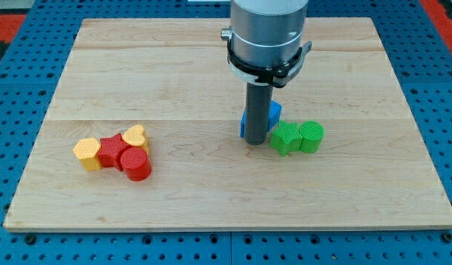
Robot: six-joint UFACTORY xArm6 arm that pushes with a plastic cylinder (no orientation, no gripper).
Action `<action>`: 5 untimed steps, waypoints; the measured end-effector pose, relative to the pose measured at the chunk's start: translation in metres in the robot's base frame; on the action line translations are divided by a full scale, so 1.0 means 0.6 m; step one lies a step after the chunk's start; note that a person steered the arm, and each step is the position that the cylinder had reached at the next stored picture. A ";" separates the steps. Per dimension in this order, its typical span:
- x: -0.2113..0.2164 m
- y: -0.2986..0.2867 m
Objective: Push the blue cube towards top
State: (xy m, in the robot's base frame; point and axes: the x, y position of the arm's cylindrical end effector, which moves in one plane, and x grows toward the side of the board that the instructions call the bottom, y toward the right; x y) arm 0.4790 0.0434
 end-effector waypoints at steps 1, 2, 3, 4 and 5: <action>-0.038 0.047; -0.077 0.066; -0.040 0.016; -0.066 -0.034; -0.111 0.075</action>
State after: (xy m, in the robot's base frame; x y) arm 0.4122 0.0883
